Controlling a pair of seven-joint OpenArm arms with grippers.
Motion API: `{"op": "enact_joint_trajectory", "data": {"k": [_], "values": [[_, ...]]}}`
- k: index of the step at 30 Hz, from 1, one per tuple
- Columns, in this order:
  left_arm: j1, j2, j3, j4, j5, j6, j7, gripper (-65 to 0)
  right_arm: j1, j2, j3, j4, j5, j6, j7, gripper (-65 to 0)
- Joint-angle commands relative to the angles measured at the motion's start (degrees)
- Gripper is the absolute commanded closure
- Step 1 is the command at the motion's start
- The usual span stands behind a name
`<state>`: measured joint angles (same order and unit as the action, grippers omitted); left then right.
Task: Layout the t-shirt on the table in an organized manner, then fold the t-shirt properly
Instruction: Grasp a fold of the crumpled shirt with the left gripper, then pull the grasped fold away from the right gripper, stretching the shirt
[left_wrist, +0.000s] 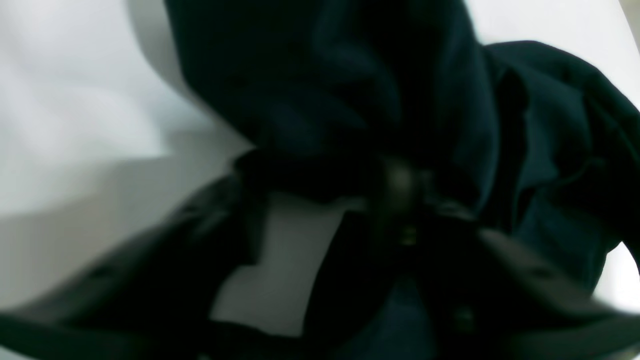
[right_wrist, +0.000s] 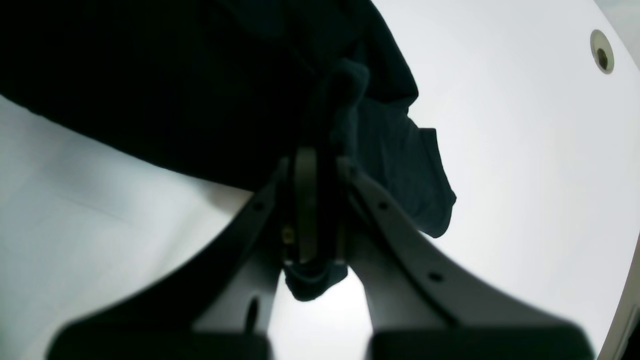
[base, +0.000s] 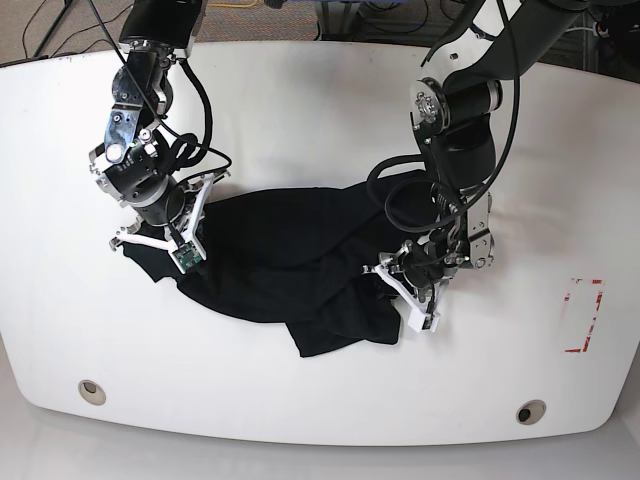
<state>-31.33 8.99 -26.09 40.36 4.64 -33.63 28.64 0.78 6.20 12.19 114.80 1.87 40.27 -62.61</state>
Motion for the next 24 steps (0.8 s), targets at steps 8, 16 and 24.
{"op": "enact_joint_trajectory", "data": {"k": [8, 16, 24], "values": [[-1.3, 0.0, 0.3, 2.1, -0.6, -0.4, -1.3, -2.8, 0.9, 0.3, 0.2, 1.1, 0.5, -0.3, 1.2, 0.0], [2.5, 0.0, 0.2, 11.6, -0.6, -0.5, 0.7, -1.4, 0.9, 0.3, 0.2, 1.1, 0.4, -0.3, 1.2, 0.0], [7.7, 0.0, 0.2, 27.6, -0.7, -3.7, 8.9, -1.3, 0.9, 0.4, 0.2, 1.1, 0.2, -0.3, 1.2, 0.0]]}}
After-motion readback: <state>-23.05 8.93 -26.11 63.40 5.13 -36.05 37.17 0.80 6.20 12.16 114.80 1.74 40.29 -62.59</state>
